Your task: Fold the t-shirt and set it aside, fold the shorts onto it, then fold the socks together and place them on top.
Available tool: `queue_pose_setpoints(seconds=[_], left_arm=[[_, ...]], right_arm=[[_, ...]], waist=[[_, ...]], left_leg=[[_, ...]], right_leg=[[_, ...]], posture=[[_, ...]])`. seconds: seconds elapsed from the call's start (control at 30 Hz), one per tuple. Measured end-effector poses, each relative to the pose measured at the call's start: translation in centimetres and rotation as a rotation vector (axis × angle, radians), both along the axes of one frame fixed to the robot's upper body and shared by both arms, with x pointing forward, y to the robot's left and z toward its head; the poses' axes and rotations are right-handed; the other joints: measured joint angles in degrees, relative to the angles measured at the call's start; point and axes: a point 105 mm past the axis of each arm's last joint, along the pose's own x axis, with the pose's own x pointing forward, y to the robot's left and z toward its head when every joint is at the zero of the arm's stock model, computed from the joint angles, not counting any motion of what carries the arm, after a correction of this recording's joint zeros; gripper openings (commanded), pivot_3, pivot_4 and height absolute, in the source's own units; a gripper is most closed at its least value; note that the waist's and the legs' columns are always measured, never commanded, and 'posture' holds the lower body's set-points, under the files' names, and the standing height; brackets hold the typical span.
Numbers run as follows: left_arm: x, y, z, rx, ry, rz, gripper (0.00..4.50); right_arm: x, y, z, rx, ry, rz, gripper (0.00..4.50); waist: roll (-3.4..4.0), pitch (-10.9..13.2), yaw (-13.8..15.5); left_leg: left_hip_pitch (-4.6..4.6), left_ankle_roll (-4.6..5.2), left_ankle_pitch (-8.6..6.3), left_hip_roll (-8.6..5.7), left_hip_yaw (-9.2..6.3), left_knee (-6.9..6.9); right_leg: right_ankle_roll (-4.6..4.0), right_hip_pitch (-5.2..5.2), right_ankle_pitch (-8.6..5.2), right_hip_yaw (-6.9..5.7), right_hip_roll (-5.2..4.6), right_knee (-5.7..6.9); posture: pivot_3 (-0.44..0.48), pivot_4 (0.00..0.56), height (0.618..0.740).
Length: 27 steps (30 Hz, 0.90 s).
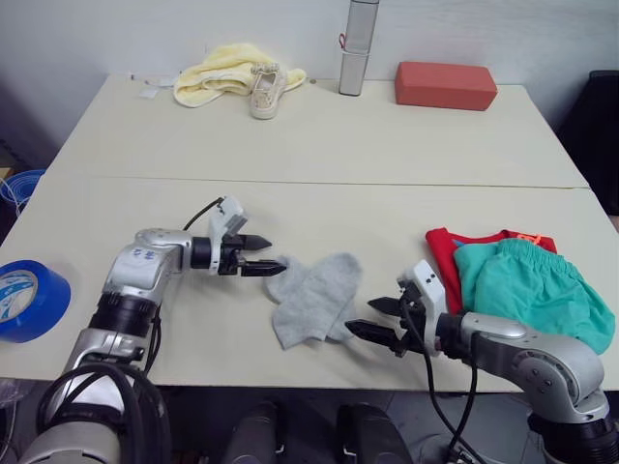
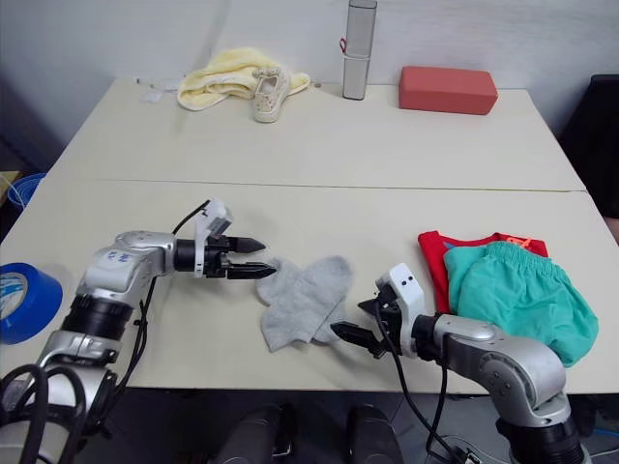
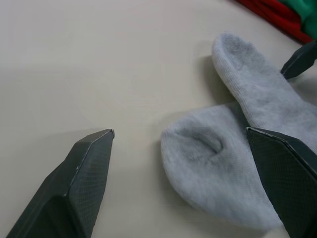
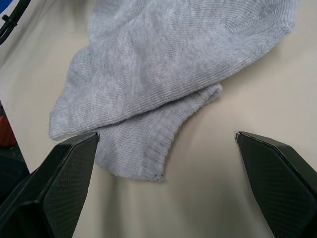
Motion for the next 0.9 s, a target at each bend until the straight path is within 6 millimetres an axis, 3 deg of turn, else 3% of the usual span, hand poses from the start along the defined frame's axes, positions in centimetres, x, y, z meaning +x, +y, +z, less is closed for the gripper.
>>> queue_pose_setpoints(seconds=[0.03, 0.13, 0.2, 0.3, 0.53, 0.63, 0.9], left_arm=[[0.2, -0.2, -0.1, 0.014, -0.003, -0.008, 4.46], [0.8, -0.6, -0.2, 0.049, -0.009, -0.021, 3.88], [0.9, -0.7, -0.4, 0.056, -0.005, -0.023, 3.23], [0.8, -0.8, -0.5, 0.067, 0.001, -0.037, 2.3], [-0.2, -0.9, -1.2, 0.066, 0.053, -0.07, 0.05], [-0.7, -0.6, -1.5, 0.038, 0.074, -0.049, 0.0], [-2.6, 0.8, -1.9, -0.024, 0.092, 0.047, 0.0]], right_arm=[[0.0, 0.1, 0.0, -0.005, -0.008, -0.005, 4.5], [0.0, 0.0, -0.3, -0.021, -0.013, -0.023, 4.5], [-0.1, 0.0, -0.4, -0.028, -0.013, -0.024, 4.32], [-0.3, 0.1, -0.6, -0.037, -0.011, -0.019, 3.59], [-0.6, 0.8, -1.1, -0.054, -0.002, 0.01, 1.14], [-0.5, 0.9, -1.3, -0.06, -0.004, 0.024, 0.02], [0.7, 0.2, -1.1, -0.064, -0.031, 0.049, 0.02]], waist=[[-0.01, -0.01, -0.01], [-0.05, -0.03, 0.27], [-0.1, -0.06, 0.41], [-0.12, -0.07, 0.45], [-0.12, -0.07, 0.39], [-0.12, -0.07, 0.28], [-0.11, -0.07, -0.22]], left_leg=[[0.0, 0.04, 0.03, 0.0, 0.02, 0.03], [0.02, 0.12, 0.05, 0.0, 0.0, 0.17], [0.04, 0.16, 0.03, 0.01, -0.02, 0.18], [0.04, 0.1, 0.02, 0.01, -0.07, 0.15], [0.02, 0.09, -0.01, 0.01, -0.06, 0.12], [0.02, 0.1, -0.01, 0.01, -0.06, 0.13], [0.03, 0.09, 0.01, 0.02, -0.1, 0.17]], right_leg=[[0.0, 0.0, 0.0, 0.01, 0.0, 0.02], [0.08, 0.08, 0.04, 0.04, -0.01, 0.04], [0.1, 0.1, 0.05, 0.08, -0.01, 0.03], [0.1, 0.08, 0.05, 0.09, -0.02, 0.02], [0.09, 0.06, 0.05, 0.09, -0.02, -0.01], [0.09, 0.06, 0.05, 0.11, -0.02, 0.0], [0.09, 0.09, 0.05, 0.11, -0.05, 0.01]], posture=[[0.0, 0.15, 0.74], [0.0, 0.15, 0.74], [0.0, 0.15, 0.74], [0.0, 0.15, 0.74], [0.0, 0.15, 0.74], [0.0, 0.15, 0.74], [0.0, 0.15, 0.74]])
